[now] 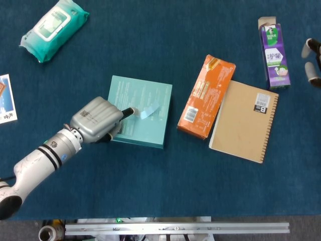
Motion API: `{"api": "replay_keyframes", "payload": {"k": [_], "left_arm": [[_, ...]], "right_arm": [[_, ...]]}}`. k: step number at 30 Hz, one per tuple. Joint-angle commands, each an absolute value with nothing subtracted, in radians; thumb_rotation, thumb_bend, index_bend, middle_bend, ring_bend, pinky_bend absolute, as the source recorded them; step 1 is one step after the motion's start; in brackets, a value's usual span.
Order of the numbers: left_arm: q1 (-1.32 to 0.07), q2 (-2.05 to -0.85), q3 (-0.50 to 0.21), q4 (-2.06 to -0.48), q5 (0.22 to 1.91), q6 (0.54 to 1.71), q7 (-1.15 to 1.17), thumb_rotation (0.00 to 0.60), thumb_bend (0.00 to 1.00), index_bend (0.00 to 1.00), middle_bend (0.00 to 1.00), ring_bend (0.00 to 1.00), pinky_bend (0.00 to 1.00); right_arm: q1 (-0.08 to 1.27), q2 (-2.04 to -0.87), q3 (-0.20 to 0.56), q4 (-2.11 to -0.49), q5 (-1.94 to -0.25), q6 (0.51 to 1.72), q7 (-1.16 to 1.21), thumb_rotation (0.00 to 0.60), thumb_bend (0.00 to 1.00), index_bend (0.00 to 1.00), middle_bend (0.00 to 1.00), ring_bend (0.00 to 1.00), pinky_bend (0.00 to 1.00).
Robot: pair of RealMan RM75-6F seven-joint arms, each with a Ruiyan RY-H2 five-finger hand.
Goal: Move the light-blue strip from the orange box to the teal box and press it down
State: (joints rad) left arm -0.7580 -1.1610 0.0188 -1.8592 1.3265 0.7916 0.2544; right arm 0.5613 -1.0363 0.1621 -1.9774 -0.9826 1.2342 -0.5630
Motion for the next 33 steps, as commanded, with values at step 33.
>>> {"api": "replay_keyframes", "payload": {"k": [33], "left_arm": [[-0.771, -1.169, 0.015, -1.859, 1.27, 0.792, 0.293, 0.6, 0.77, 0.19, 0.99, 1.0, 1.0]], "right_arm": [[0.545, -1.023, 0.166, -1.973, -0.992, 1.234, -0.542, 0.6, 0.41, 0.48, 0.92, 1.0, 1.0]]}}
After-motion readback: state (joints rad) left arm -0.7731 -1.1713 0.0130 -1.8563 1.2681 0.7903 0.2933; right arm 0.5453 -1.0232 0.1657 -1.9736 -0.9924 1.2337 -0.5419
